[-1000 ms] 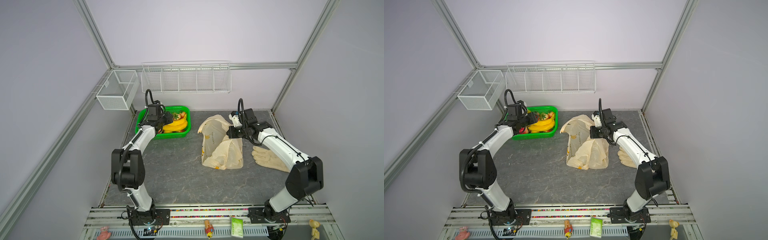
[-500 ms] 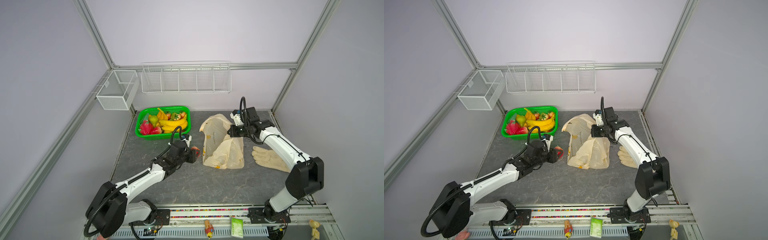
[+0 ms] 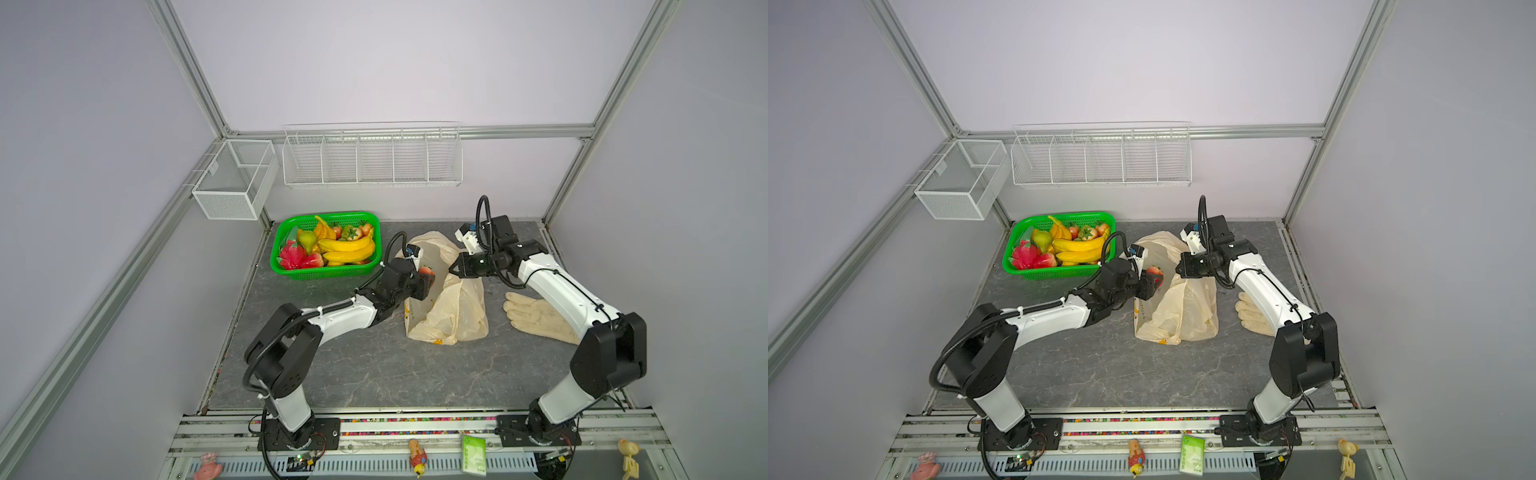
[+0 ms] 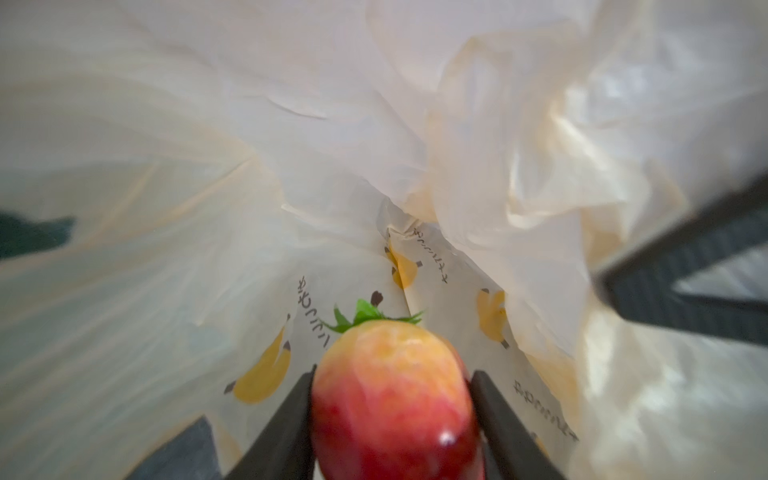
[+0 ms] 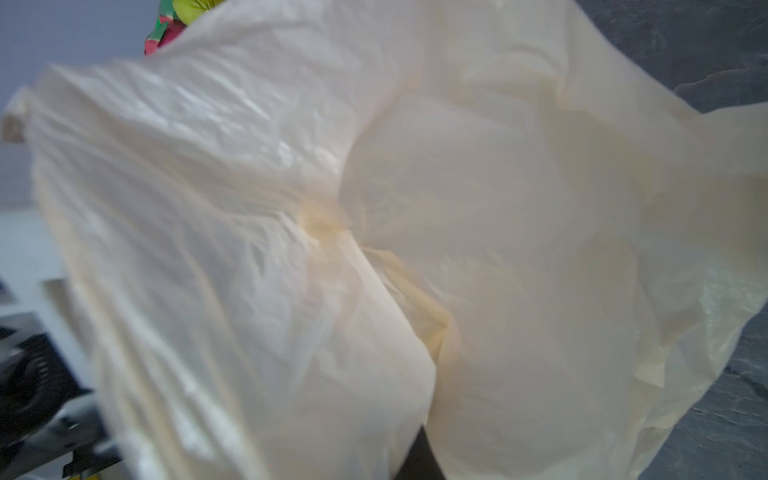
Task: Place the fake fruits into the plastic bag and tie a complex knot
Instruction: 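Carry the apple with the left gripper into the open bag and release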
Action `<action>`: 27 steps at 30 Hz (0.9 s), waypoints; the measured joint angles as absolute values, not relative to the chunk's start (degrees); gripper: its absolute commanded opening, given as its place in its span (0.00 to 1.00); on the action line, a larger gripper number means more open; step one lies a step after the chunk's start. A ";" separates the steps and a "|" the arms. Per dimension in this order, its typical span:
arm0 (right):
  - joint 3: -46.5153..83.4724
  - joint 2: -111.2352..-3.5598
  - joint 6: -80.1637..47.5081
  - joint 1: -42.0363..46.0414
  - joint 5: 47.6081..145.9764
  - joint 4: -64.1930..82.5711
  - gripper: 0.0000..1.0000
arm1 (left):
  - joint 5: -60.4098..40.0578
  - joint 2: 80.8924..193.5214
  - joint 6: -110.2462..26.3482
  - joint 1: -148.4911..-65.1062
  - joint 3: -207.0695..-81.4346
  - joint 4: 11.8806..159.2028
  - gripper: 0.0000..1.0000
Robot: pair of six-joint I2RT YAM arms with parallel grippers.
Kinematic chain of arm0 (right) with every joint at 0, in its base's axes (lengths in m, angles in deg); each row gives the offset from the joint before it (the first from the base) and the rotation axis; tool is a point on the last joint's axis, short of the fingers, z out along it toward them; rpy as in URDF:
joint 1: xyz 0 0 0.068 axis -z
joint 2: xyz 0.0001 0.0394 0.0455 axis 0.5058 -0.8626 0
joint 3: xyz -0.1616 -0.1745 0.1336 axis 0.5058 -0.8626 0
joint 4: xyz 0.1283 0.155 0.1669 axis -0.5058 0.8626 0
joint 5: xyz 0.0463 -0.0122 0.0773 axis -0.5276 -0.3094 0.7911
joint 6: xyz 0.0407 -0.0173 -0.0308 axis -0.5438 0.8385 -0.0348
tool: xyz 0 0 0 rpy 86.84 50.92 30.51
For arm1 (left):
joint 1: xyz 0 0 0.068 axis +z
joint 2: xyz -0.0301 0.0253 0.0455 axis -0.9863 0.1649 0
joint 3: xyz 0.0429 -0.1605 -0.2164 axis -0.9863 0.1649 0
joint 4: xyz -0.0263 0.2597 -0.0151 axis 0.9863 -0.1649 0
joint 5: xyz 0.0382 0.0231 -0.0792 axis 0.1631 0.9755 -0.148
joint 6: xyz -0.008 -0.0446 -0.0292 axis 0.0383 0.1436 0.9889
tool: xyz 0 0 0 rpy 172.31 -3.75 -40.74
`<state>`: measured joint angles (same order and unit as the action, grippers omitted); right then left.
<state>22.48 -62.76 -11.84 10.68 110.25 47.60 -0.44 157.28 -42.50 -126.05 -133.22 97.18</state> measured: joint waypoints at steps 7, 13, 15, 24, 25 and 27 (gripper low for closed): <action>20.42 -62.72 -16.12 10.75 114.88 42.14 0.06 | -0.23 167.27 -39.64 -127.95 -133.90 104.20 0.58; 18.89 -62.72 -17.94 10.81 115.91 39.64 0.06 | -1.03 170.76 -36.12 -128.67 -134.77 108.63 0.72; 18.68 -62.70 -17.94 10.92 115.89 39.60 0.06 | -1.25 170.76 -35.64 -128.63 -134.77 109.53 0.77; 18.28 -60.73 -17.04 12.32 113.24 40.45 0.06 | -2.37 167.33 -37.26 -128.56 -132.46 108.81 1.00; 18.17 -60.27 -16.87 12.45 112.78 40.52 0.06 | -2.59 166.26 -37.63 -128.56 -131.69 108.63 0.99; 18.04 -59.64 -16.54 12.69 111.73 40.93 0.06 | -3.15 163.99 -38.28 -128.52 -130.34 107.93 0.99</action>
<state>18.04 -59.64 -16.54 12.69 111.73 40.93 -3.15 163.99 -38.28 -128.52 -130.34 107.93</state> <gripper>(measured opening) 0.066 0.992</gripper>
